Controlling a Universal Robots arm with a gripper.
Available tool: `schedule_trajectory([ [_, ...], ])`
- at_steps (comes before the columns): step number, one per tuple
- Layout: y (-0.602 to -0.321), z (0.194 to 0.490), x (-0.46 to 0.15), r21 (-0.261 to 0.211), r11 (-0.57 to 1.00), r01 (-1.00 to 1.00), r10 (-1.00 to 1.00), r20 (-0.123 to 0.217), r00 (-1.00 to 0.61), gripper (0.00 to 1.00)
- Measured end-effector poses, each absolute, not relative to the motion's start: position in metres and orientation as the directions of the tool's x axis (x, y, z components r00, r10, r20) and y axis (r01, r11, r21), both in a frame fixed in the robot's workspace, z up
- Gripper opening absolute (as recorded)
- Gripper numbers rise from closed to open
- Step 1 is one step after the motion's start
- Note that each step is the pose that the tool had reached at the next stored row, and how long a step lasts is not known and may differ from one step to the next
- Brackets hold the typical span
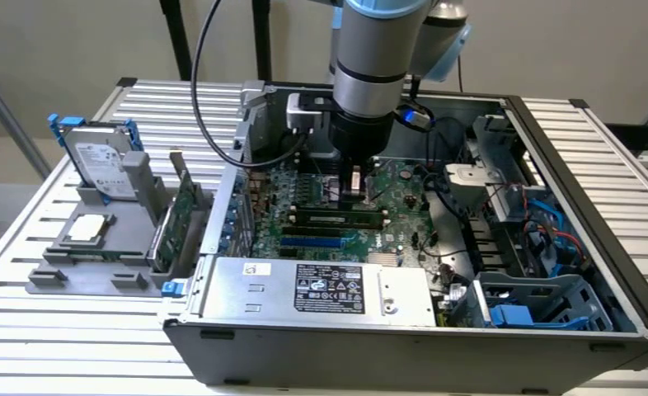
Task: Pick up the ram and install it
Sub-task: 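Insert the ram into the slot, then press down the ram until it locks into place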
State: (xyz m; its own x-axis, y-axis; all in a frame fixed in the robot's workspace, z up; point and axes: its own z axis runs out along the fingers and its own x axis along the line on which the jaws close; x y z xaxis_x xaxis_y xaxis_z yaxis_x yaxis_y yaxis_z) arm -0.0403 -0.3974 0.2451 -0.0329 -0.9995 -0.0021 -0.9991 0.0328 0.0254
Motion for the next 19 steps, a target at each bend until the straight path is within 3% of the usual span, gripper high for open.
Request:
schedule_trajectory([
  [19, -0.393, 0.235, -0.041, 0.025, 0.033, -0.999, -0.999, -0.002, -0.033, 0.0],
])
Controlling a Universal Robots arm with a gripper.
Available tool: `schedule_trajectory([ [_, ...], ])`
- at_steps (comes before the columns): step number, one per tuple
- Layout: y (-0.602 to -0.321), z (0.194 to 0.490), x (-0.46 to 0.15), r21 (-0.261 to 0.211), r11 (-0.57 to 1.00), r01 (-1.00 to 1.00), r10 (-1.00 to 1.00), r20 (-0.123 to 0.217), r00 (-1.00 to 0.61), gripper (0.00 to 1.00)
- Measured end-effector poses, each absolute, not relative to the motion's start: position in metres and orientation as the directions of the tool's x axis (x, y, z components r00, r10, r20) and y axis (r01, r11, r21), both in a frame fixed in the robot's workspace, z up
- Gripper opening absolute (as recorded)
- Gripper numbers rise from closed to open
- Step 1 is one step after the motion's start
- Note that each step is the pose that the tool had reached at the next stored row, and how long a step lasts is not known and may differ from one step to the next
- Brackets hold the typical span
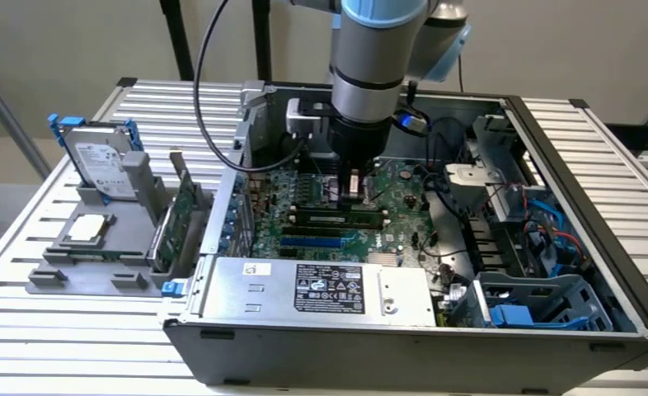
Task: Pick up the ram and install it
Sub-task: 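Press down the ram until it locks into place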
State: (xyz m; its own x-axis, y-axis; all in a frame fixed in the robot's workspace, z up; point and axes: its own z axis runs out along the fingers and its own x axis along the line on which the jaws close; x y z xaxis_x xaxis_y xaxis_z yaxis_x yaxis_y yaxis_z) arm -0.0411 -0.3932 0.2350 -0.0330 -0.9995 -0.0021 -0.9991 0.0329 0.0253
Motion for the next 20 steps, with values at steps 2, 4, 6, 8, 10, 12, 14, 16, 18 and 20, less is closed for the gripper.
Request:
schedule_trajectory([
  [2, -0.393, 0.234, -0.042, 0.025, 0.033, -0.999, -0.999, -0.002, -0.033, 0.0],
  [4, -0.393, 0.232, -0.042, 0.025, 0.033, -0.999, -0.999, -0.002, -0.033, 0.0],
  [6, -0.393, 0.23, -0.042, 0.025, 0.033, -0.999, -0.999, -0.001, -0.033, 0.0],
  [8, -0.393, 0.227, -0.042, 0.025, 0.033, -0.999, -0.999, -0.001, -0.033, 0.0],
  [10, -0.393, 0.224, -0.043, 0.024, 0.033, -0.999, -0.999, -0.001, -0.033, 0.0],
  [12, -0.393, 0.226, -0.043, 0.024, 0.033, -0.999, -0.999, -0.001, -0.033, 0.0],
  [14, -0.393, 0.234, -0.043, 0.024, 0.033, -0.999, -0.999, -0.003, -0.033, 0.0],
  [16, -0.393, 0.243, -0.043, 0.024, 0.033, -0.999, -0.999, -0.002, -0.033, 0.0],
  [18, -0.393, 0.248, -0.043, 0.024, 0.033, -0.999, -0.999, -0.002, -0.033, 0.0],
  [20, -0.393, 0.248, -0.043, 0.024, 0.033, -0.999, -0.999, -0.002, -0.033, 0.0],
])
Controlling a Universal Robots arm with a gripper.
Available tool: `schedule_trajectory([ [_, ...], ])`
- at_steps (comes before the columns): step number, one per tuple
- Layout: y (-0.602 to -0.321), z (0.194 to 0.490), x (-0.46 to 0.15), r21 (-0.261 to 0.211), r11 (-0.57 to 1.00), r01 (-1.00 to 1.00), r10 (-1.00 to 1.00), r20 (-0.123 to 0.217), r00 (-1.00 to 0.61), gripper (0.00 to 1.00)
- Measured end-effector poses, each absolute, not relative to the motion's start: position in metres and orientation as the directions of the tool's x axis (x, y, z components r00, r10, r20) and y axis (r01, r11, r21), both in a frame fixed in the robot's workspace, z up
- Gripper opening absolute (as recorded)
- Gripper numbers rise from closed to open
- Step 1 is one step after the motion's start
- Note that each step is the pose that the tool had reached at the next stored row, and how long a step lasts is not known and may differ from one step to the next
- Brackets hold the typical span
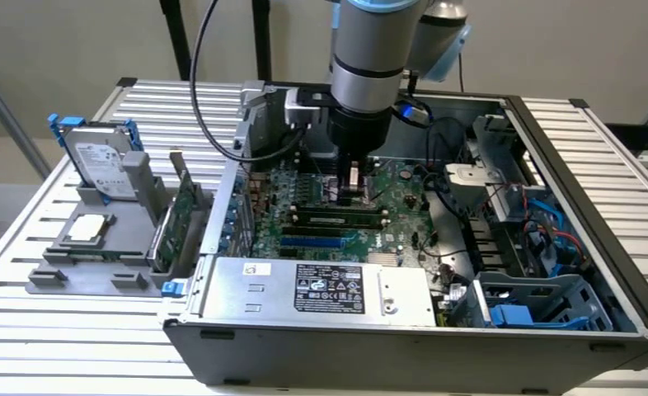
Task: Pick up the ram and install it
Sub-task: 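Press down the ram until it locks into place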
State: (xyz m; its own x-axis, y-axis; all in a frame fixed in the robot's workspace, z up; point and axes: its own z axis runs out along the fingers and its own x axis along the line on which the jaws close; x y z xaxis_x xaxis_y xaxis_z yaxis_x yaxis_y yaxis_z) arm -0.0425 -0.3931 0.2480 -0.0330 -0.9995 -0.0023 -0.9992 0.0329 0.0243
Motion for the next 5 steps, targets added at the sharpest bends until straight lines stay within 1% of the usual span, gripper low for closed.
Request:
schedule_trajectory([
  [5, -0.3931, 0.2481, -0.0425, 0.024, 0.033, -0.999, -0.999, -0.002, -0.033, 0.0],
])
